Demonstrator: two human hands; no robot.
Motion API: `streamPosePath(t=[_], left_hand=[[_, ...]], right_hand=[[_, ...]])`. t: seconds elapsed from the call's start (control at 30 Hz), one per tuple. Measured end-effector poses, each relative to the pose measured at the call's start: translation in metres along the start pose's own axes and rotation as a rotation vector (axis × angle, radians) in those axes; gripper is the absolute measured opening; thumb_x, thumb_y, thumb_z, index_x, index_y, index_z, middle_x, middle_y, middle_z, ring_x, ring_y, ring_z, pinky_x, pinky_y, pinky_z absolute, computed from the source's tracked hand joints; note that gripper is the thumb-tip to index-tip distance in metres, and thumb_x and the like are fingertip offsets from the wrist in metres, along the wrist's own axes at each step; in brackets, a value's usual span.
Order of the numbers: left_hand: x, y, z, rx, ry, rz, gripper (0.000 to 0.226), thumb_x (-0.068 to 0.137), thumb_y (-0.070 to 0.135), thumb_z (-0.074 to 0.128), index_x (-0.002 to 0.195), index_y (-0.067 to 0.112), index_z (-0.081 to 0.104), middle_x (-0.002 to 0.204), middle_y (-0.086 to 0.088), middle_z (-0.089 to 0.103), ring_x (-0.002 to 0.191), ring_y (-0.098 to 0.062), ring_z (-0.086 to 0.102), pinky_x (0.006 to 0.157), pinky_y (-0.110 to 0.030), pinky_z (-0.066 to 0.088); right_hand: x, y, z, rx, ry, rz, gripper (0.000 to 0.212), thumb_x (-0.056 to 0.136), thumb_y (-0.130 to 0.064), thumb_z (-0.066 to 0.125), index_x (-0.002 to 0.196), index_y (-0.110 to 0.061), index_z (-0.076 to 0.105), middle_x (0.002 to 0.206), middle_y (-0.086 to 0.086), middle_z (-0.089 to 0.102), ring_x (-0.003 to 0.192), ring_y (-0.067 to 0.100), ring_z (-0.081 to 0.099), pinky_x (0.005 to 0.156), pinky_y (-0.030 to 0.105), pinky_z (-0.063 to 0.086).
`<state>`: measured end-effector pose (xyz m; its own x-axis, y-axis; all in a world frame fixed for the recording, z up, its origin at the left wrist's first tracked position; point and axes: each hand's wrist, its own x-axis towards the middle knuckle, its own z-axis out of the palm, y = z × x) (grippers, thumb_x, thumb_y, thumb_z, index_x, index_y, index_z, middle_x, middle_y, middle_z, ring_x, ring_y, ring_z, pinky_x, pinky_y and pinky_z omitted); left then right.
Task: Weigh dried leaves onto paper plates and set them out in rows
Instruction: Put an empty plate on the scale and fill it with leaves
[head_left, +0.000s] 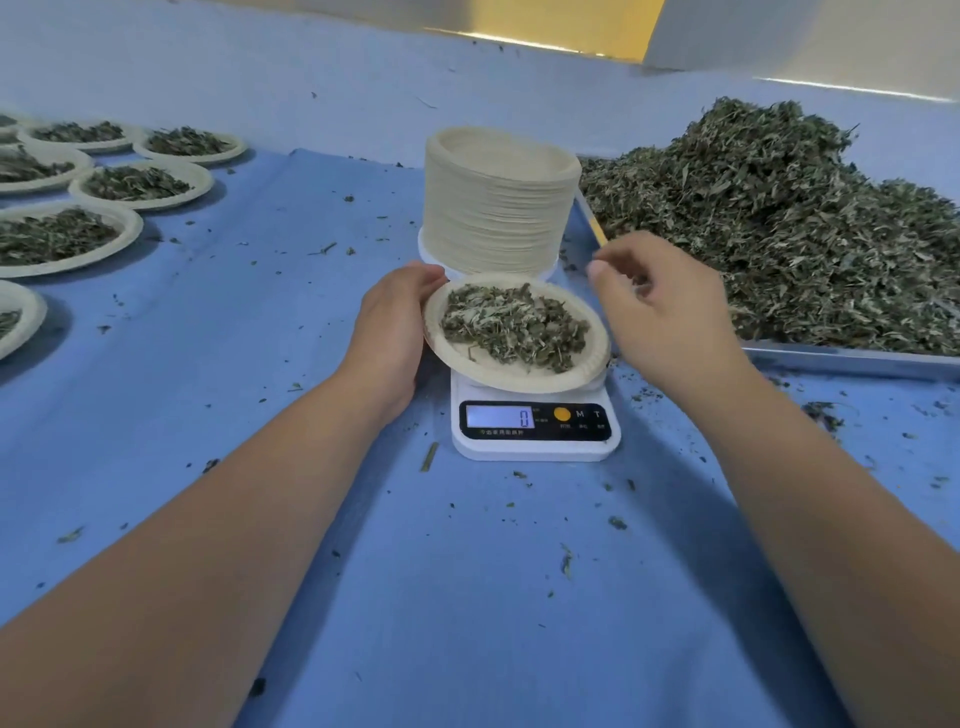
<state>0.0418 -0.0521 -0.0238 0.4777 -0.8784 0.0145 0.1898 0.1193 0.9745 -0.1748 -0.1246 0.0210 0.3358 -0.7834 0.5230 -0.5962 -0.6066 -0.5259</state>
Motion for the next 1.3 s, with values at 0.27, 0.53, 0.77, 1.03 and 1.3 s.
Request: streamPosePath(t=[0.27, 0.53, 0.77, 1.03, 1.3], left_hand=[[0.001, -0.004, -0.001, 0.033, 0.03, 0.041, 0.036, 0.084, 0.042, 0.058, 0.102, 0.014, 0.073, 0.112, -0.01, 0.077, 0.109, -0.029, 0.072, 0.106, -0.057, 0.051], [0.001, -0.003, -0.002, 0.085, 0.038, 0.037, 0.056, 0.072, 0.053, 0.06, 0.108, 0.013, 0.074, 0.12, -0.01, 0.073, 0.116, -0.03, 0.068, 0.107, -0.06, 0.048], [0.009, -0.009, -0.006, 0.114, 0.028, 0.024, 0.046, 0.086, 0.043, 0.058, 0.117, 0.012, 0.073, 0.125, -0.011, 0.072, 0.12, -0.03, 0.066, 0.11, -0.057, 0.047], [0.008, -0.011, -0.006, 0.12, 0.032, 0.048, 0.029, 0.095, 0.034, 0.056, 0.113, 0.023, 0.076, 0.123, -0.004, 0.074, 0.119, -0.024, 0.068, 0.109, -0.054, 0.049], [0.005, -0.01, -0.003, 0.108, -0.008, 0.097, 0.029, 0.101, 0.023, 0.054, 0.107, 0.03, 0.081, 0.118, 0.003, 0.077, 0.114, -0.014, 0.071, 0.107, -0.045, 0.053]], right_hand=[[-0.005, 0.045, 0.001, -0.139, 0.061, -0.029, 0.025, 0.1, -0.036, 0.052, 0.111, -0.02, 0.066, 0.102, -0.001, 0.069, 0.075, 0.015, 0.051, 0.072, 0.027, 0.036], [-0.008, 0.045, 0.007, -0.157, 0.013, -0.027, 0.029, 0.101, -0.038, 0.051, 0.119, -0.019, 0.063, 0.107, 0.002, 0.067, 0.069, 0.019, 0.051, 0.07, 0.031, 0.04], [-0.008, 0.048, 0.007, -0.162, 0.004, 0.005, 0.027, 0.1, -0.035, 0.053, 0.117, -0.018, 0.064, 0.099, 0.003, 0.066, 0.082, 0.021, 0.055, 0.072, 0.031, 0.039], [-0.011, 0.03, 0.0, -0.115, 0.015, -0.033, 0.023, 0.099, -0.029, 0.055, 0.113, -0.019, 0.07, 0.101, -0.001, 0.07, 0.078, 0.015, 0.054, 0.078, 0.031, 0.045], [-0.011, -0.019, 0.003, -0.162, -0.351, -0.183, 0.049, 0.089, -0.064, 0.057, 0.134, -0.043, 0.055, 0.107, -0.017, 0.063, 0.082, 0.0, 0.053, 0.08, 0.029, 0.045]])
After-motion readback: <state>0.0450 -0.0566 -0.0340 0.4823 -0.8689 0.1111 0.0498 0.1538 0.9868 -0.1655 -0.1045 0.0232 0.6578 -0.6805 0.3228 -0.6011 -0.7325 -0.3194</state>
